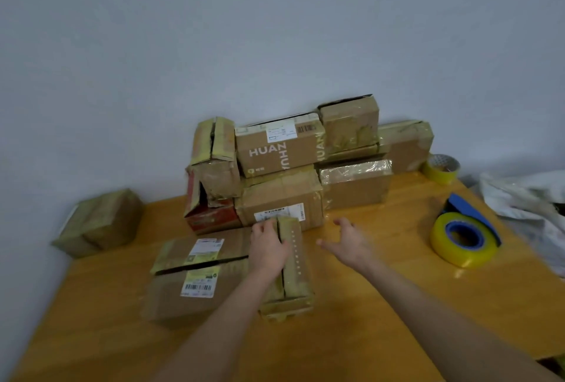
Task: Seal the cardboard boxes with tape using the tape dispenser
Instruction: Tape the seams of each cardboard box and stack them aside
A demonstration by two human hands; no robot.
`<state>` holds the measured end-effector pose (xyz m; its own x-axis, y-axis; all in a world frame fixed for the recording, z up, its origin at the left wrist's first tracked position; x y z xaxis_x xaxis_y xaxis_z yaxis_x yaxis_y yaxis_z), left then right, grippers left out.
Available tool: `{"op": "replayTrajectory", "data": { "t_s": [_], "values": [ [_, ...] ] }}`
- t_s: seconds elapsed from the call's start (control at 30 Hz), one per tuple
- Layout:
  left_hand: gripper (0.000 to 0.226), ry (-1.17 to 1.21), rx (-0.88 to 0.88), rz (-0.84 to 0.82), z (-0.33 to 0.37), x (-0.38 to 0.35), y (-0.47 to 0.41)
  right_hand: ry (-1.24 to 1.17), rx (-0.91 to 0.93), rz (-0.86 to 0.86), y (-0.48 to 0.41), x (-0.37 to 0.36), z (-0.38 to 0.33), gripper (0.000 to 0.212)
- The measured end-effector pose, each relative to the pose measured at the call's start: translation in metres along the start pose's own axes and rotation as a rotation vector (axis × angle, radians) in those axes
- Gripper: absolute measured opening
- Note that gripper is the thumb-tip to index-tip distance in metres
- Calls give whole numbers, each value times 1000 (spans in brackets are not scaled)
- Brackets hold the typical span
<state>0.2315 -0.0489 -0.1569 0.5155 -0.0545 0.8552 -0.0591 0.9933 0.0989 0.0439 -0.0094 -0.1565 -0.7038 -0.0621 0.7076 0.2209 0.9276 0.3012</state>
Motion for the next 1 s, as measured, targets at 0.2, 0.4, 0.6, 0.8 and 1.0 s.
{"op": "replayTrajectory", "data": {
  "t_s": [0.2, 0.4, 0.6, 0.8, 1.0],
  "values": [
    [40, -140, 7, 100, -7, -3, -34, -66, 68, -319, -12, -46, 2, 119],
    [52, -106, 78, -9, -14, -24, -28, -214, 12, -341, -41, -62, 14, 101],
    [63, 63, -115, -191, 37, -52, 6, -202, 77, -168, -75, -14, 29, 82],
    [51, -139, -156, 6, 88, -72, 27, -30, 158, -390, -75, 24, 84, 56],
    [58, -99, 555, 327, 46, -63, 77, 134, 115, -438, -68, 55, 136, 47]
  ]
}}
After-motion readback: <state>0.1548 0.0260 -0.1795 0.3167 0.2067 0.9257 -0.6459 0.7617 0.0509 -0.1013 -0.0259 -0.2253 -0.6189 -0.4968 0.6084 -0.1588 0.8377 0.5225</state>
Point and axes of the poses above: each hand's wrist, its own y-axis away from the middle knuckle, its own x-axis out of the back of the hand, z = x × y, the point moved 5 cm from there along -y, towards the middle knuckle, and after that the axes turned 2 degrees about z, right-handed, at the moved point
